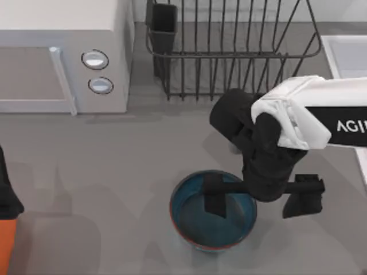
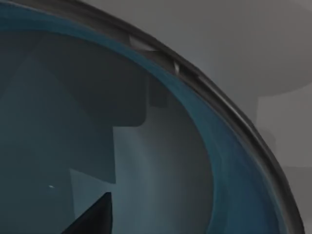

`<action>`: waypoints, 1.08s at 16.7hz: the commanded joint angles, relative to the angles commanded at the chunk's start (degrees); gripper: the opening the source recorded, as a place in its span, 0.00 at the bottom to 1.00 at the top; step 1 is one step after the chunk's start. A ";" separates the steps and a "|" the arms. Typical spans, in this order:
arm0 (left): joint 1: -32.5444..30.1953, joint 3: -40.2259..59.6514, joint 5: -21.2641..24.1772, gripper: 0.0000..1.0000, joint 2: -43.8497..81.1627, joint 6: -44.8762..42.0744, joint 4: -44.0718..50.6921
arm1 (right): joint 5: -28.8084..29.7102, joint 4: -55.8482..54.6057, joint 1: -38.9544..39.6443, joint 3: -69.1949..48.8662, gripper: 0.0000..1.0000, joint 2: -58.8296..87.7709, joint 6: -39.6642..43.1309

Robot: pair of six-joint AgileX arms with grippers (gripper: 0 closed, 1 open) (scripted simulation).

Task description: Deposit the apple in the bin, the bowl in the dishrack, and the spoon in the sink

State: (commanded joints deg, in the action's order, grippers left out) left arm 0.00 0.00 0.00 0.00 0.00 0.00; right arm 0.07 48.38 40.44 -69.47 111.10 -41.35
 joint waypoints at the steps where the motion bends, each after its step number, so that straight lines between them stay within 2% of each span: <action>1: 0.00 0.00 0.00 1.00 0.00 0.00 0.00 | 0.00 0.00 0.00 0.00 1.00 0.00 0.00; 2: 0.00 0.00 0.00 1.00 0.00 0.00 0.00 | 0.00 0.00 0.00 0.00 1.00 0.00 0.00; 15: 0.00 0.00 0.00 1.00 0.00 0.00 0.00 | 0.00 0.00 0.00 0.00 0.02 0.00 0.00; 18: 0.00 0.00 0.00 1.00 0.00 0.00 0.00 | 0.00 0.00 0.00 0.00 0.00 0.00 0.00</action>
State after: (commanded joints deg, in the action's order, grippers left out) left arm 0.00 0.00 0.00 0.00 0.00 0.00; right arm 0.07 48.38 40.44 -69.47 111.10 -41.35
